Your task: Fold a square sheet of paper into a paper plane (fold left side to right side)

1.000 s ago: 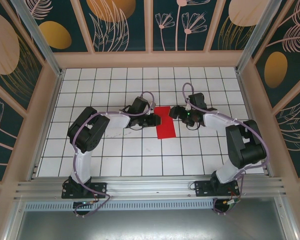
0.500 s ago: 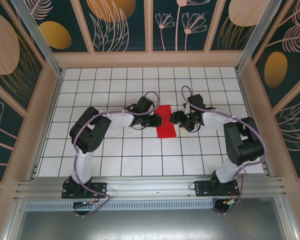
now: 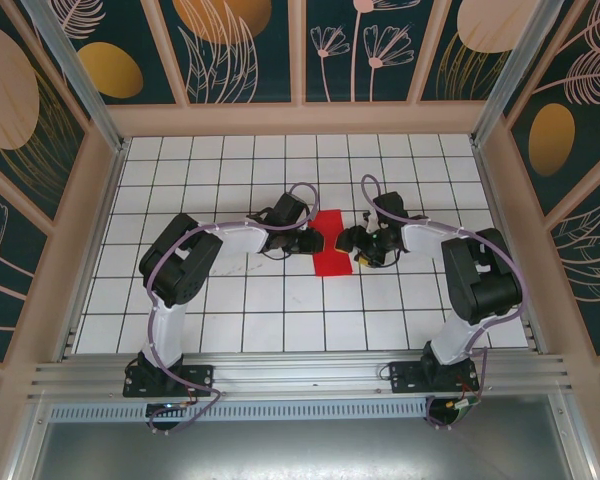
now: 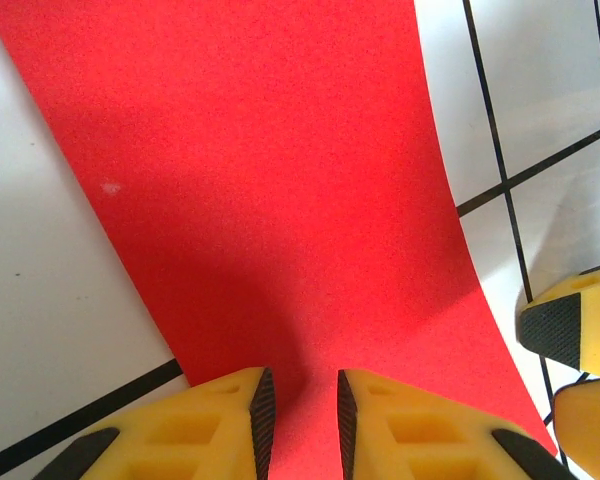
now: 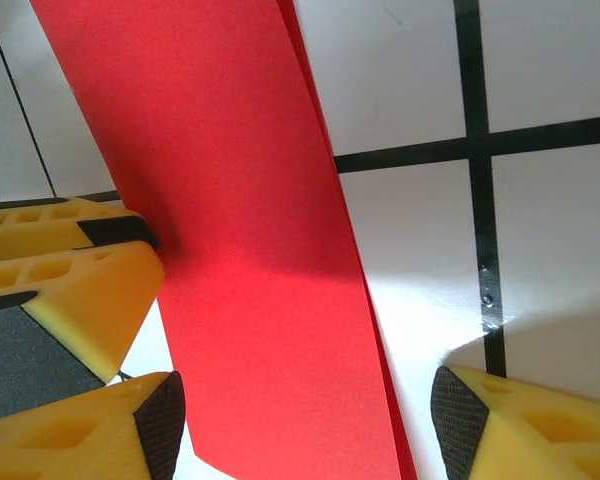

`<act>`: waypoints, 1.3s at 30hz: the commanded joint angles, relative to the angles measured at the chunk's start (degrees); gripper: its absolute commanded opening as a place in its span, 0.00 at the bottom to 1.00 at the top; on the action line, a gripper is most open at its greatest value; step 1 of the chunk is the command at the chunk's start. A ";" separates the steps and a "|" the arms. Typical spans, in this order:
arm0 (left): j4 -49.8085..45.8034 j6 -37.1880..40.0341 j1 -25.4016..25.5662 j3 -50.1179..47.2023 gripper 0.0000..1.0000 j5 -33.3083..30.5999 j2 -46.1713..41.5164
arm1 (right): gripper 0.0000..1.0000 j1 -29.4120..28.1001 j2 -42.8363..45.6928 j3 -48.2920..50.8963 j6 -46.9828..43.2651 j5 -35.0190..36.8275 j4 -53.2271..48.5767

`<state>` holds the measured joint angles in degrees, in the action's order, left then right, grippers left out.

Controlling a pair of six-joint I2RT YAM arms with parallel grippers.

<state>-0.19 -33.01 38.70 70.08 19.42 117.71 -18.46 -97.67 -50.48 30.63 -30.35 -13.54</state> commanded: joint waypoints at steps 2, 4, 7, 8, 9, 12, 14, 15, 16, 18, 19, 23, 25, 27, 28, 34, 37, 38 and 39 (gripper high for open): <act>-4.38 1.00 -0.03 -0.47 0.28 -2.12 1.73 | 0.68 -0.69 -1.42 0.93 1.09 -2.71 -0.26; -4.30 1.02 -0.05 -0.39 0.28 -2.13 1.78 | 0.68 -1.04 -1.76 0.74 1.10 -3.12 -0.26; -4.30 1.00 -0.04 -0.39 0.28 -2.08 1.71 | 0.67 -1.63 -2.34 0.48 1.19 -3.84 -0.14; -4.30 1.02 -0.03 -0.39 0.29 -2.11 1.73 | 0.67 -1.71 -2.47 0.32 1.19 -3.89 -0.15; -4.29 1.02 -0.03 -0.40 0.28 -2.14 1.71 | 0.67 -1.92 -2.49 0.23 1.19 -3.93 -0.29; -4.30 1.03 -0.03 -0.39 0.29 -2.03 1.65 | 0.67 -2.40 -2.33 -0.05 1.27 -3.80 -0.73; -4.30 1.02 -0.03 -0.39 0.28 -2.05 1.64 | 0.67 -2.64 -2.26 -0.30 1.05 -3.55 -1.34; -4.30 1.02 -0.03 -0.41 0.28 -2.05 1.64 | 0.67 -2.87 -2.20 -0.36 1.01 -3.43 -1.69; -4.29 1.00 -0.05 -0.39 0.29 -2.11 1.64 | 0.67 -3.04 -2.10 -0.46 0.92 -3.25 -1.99; -4.21 1.06 -0.03 -0.39 0.29 -2.05 1.64 | 0.67 -3.38 -1.83 -0.58 0.92 -2.79 -2.41; -4.21 1.08 -0.03 -0.39 0.29 -2.11 1.64 | 0.67 -3.47 -1.70 -0.65 0.92 -2.57 -2.60; -4.12 1.10 -0.04 -0.39 0.28 -2.02 1.64 | 0.67 -3.55 -1.03 -0.76 0.92 -1.78 -3.36; -4.12 1.19 -0.04 -0.48 0.28 -2.02 1.67 | 0.67 -3.55 -0.71 -0.84 0.92 -1.67 -3.58; -4.04 1.24 -0.03 -0.48 0.28 -2.02 1.68 | 0.66 -3.56 -0.45 -0.79 0.90 -1.47 -3.77; -4.03 1.20 -0.04 -0.44 0.29 -2.05 1.71 | 0.67 -3.59 -0.31 -0.83 0.92 -1.49 -3.86; -4.04 1.29 -0.05 -0.39 0.28 -2.14 1.62 | 0.66 -3.61 0.97 -0.93 1.06 -1.13 -4.34; -4.03 1.25 -0.05 -0.39 0.29 -2.11 1.62 | 0.66 -3.63 1.51 -0.94 1.10 -1.03 -4.65; -4.03 1.29 -0.07 -0.38 0.28 -2.15 1.64 | 0.66 -3.61 1.60 -0.82 1.10 -1.08 -4.74; -4.03 1.29 -0.03 -0.39 0.28 -2.13 1.56 | 0.66 -3.61 1.76 -0.65 1.10 -1.03 -4.74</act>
<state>-0.16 -32.99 38.70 70.08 19.42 117.71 -21.19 -97.76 -51.13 30.68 -29.23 -15.14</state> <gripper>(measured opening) 0.284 0.656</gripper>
